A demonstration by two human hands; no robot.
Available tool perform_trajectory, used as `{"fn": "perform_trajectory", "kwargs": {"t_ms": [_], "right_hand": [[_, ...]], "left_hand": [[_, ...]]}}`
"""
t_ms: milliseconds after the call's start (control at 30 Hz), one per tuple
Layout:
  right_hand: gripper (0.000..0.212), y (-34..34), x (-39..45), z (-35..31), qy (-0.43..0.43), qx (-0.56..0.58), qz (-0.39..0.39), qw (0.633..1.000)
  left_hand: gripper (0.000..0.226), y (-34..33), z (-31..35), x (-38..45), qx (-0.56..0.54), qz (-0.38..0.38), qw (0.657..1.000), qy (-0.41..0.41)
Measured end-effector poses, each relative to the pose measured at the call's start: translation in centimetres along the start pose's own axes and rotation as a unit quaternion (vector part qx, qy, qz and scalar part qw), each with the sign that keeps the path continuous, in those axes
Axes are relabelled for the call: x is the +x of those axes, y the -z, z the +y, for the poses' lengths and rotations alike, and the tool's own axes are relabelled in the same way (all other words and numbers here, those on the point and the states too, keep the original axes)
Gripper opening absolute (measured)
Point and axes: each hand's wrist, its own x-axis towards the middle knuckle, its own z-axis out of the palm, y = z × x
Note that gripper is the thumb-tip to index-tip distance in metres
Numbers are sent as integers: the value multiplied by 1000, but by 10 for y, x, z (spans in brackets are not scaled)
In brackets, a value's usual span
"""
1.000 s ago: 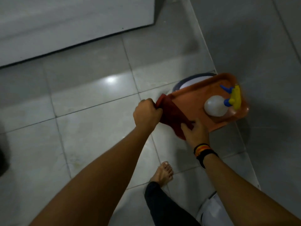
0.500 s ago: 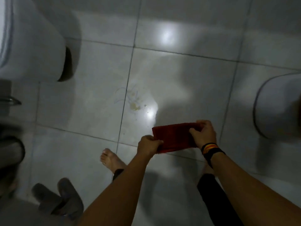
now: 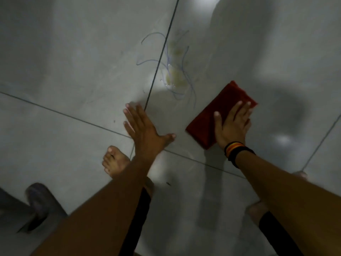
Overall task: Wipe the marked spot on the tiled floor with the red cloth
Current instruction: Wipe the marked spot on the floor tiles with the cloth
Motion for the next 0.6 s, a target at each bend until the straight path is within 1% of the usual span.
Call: {"fn": "perform_trajectory", "kwargs": {"t_ms": [33, 100, 167, 233, 300, 333, 367, 400, 433, 467, 533, 600], "right_hand": [[85, -11, 9, -14, -4, -15, 35, 999], [84, -27, 30, -53, 13, -56, 102, 993], [83, -44, 48, -93, 88, -94, 138, 982], [81, -68, 52, -120, 223, -142, 125, 956], [80, -87, 36, -116, 368, -199, 76, 905], [80, -91, 25, -101, 414, -229, 48, 880], [79, -87, 12, -82, 432, -255, 23, 865], [78, -81, 1, -59, 425, -271, 9, 864], [75, -72, -8, -37, 398, -273, 6, 876], [74, -61, -13, -18, 351, -263, 14, 899], [74, -39, -6, -4, 221, -233, 40, 946], [78, -21, 23, -22, 106, -197, 62, 973]], "left_hand": [[167, 4, -12, 14, 10, -27, 1000, 8], [179, 9, -33, 38, 36, -83, 996, 10], [186, 9, -43, 52, 69, -108, 992, 1], [189, 9, -46, 57, 74, -125, 989, 2], [188, 13, -46, 55, 63, -140, 988, -2], [187, 16, -45, 52, 61, -138, 988, -9], [185, 21, -44, 49, 54, -130, 990, -13], [182, 26, -44, 47, 42, -120, 992, -13], [178, 31, -44, 47, 32, -105, 994, -7], [177, 37, -42, 47, 25, -87, 996, 7], [178, 47, -37, 53, 7, -69, 996, 49], [183, 50, -34, 68, -9, -78, 994, 76]]}}
